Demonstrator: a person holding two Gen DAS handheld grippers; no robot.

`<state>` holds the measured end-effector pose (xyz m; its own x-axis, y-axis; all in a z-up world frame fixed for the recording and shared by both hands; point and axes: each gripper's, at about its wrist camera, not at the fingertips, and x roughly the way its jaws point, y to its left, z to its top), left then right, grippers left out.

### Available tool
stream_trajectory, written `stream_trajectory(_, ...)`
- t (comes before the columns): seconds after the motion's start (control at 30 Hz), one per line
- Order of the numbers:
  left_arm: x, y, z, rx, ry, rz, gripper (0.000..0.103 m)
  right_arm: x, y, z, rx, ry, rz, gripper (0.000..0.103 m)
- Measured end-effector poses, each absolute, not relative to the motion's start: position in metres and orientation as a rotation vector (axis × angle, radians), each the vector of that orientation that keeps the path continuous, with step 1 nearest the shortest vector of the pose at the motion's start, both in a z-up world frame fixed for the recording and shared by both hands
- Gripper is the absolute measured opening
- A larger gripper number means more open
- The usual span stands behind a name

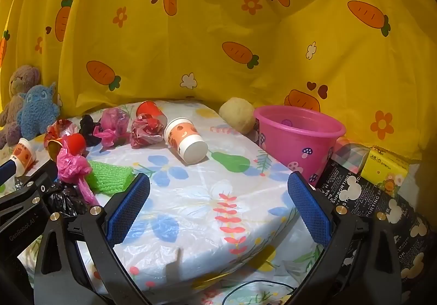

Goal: Collect trash

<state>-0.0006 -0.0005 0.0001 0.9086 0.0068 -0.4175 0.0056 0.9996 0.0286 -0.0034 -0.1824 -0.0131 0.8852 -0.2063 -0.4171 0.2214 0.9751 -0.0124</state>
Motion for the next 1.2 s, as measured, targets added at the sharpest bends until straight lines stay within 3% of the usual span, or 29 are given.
stream_trajectory(1.2,0.0001,-0.0013,-0.0009,0.003,0.439,-0.003,0.09,-0.0042,-0.1851,-0.0123,0.034,0.426,-0.229,0.098)
